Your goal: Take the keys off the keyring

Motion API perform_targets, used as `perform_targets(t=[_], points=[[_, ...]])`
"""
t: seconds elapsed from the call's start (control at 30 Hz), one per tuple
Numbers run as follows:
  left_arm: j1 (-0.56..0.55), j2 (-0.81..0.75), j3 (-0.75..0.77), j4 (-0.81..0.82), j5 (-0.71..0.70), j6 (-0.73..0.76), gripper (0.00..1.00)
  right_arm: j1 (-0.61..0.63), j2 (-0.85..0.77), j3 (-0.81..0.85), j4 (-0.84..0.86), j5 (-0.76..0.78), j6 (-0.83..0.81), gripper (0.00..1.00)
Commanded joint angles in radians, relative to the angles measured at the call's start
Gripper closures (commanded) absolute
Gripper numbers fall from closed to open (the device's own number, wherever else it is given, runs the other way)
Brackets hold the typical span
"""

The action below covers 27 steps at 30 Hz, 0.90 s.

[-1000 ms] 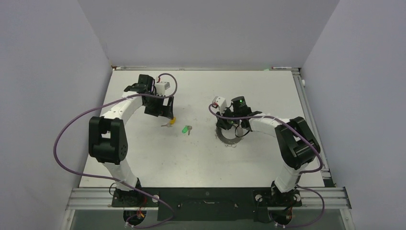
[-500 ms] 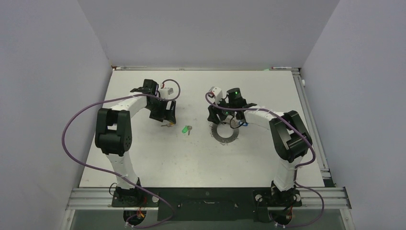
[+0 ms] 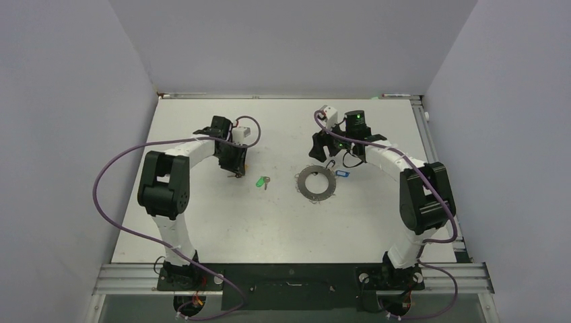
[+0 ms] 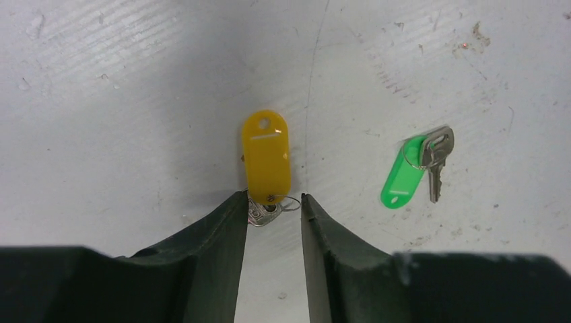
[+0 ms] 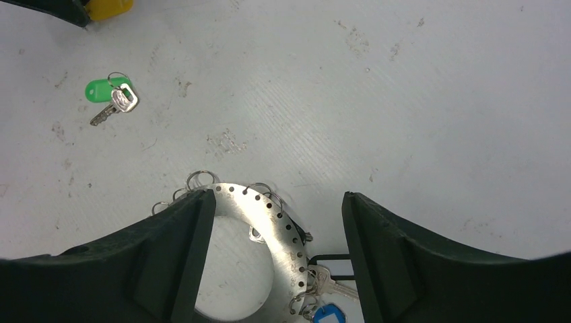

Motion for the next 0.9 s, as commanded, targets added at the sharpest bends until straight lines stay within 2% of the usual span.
perform_targets(t=[0.0,0.13,0.4,0.73,0.8,0.87], points=[[-0.053,-0.06,-0.011,0.083,-0.164,-0.014,0.71,0.002,-0.061,0.008,-0.019,-0.029,-0.017,0.3],[-0.082,-0.056,-0.033,0.079,-0.252,0.001,0.76,0.001,-0.065,0.006,-0.02,-0.019,-0.018,0.3],[-0.162,-0.101,-0.106,0.023,-0.232,0.028,0.84,-0.018,-0.076,0.003,-0.031,-0.017,-0.029,0.3],[-0.196,-0.142,-0.128,-0.025,-0.22,-0.028,0.84,-0.024,-0.097,-0.009,-0.04,-0.032,-0.032,0.3],[-0.191,-0.155,-0.106,-0.046,-0.201,-0.032,0.76,-0.025,-0.105,-0.007,-0.045,-0.035,-0.033,0.3],[-0.185,-0.19,-0.079,-0.058,-0.172,-0.03,0.54,-0.033,-0.119,0.001,-0.054,-0.045,-0.034,0.28]])
